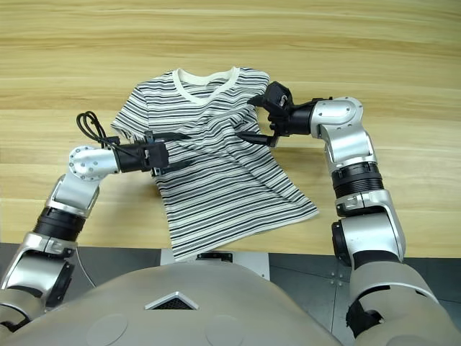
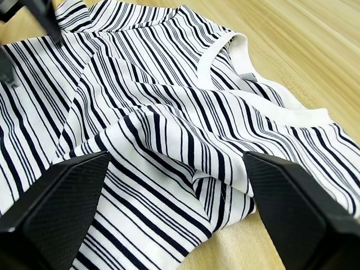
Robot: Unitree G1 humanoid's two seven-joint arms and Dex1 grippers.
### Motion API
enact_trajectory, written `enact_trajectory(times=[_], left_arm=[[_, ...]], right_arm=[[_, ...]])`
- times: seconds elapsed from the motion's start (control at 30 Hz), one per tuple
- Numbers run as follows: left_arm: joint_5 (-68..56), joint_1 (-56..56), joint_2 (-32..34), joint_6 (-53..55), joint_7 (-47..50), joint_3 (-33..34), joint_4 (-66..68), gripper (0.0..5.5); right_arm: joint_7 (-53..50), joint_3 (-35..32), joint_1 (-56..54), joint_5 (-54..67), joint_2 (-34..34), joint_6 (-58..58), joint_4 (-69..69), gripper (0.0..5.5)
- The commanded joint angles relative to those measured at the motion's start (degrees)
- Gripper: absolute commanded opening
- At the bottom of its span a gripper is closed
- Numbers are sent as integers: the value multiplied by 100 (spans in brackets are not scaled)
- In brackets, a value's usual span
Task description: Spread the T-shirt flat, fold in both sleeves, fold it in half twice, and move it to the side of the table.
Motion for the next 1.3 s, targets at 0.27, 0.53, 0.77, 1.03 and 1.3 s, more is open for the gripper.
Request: enact_trajectory(times=[0.27,0.53,0.77,1.03,1.3], left_arm=[[364,977,593,180,77,-252,-181,262],[276,1193,1190,-87,44,-159,426,262],[267,1020,1634,-712,108,-42,1868,262],[106,935,1622,-984,89,-83,2211,262],[-218,1028,1728,-895,-305,-183,1883,262]], right_arm=[[-430,612,42,-1316,-311,-661,180,437],[-962,951,108,-2154,-618,-1430,571,437],[-755,787,584,-1915,-1018,-1254,-126,437],[-155,805,1838,-1322,-1287,-467,-1325,437],[-426,567,1144,-1181,-1089,-322,-1185,437]])
